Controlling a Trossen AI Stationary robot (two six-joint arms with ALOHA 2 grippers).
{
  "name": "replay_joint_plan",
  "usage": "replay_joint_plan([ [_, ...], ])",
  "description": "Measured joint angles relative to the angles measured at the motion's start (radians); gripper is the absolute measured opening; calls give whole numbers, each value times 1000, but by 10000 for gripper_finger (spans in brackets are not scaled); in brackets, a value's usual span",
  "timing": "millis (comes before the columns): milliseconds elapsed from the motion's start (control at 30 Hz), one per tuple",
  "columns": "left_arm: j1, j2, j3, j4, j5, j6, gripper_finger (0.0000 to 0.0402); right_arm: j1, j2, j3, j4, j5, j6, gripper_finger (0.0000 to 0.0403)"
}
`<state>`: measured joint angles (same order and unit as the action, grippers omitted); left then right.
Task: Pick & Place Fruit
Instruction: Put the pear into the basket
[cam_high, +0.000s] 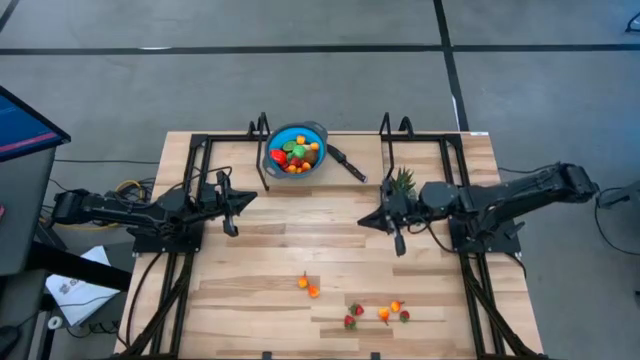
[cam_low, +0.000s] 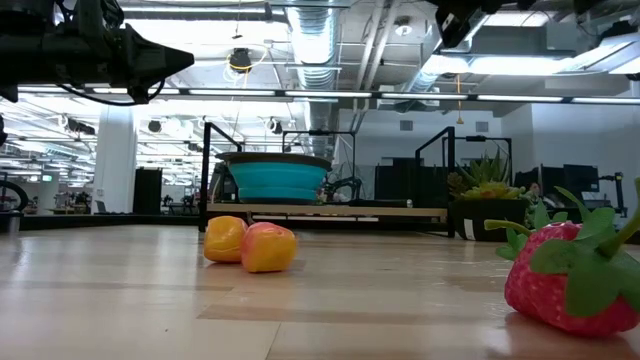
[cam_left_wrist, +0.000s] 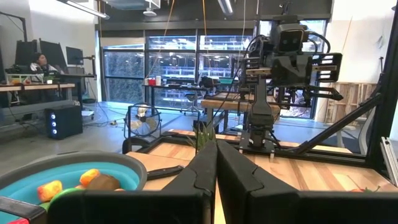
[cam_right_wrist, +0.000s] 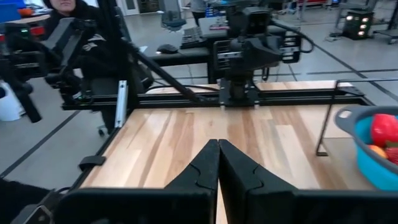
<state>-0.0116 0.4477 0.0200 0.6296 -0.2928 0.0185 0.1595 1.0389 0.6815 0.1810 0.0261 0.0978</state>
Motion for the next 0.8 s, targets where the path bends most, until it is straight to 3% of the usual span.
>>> replay_joint_plan([
  [800, 0, 0, 0, 0, -4, 0, 4, 70, 0, 0, 0, 10, -48, 1],
])
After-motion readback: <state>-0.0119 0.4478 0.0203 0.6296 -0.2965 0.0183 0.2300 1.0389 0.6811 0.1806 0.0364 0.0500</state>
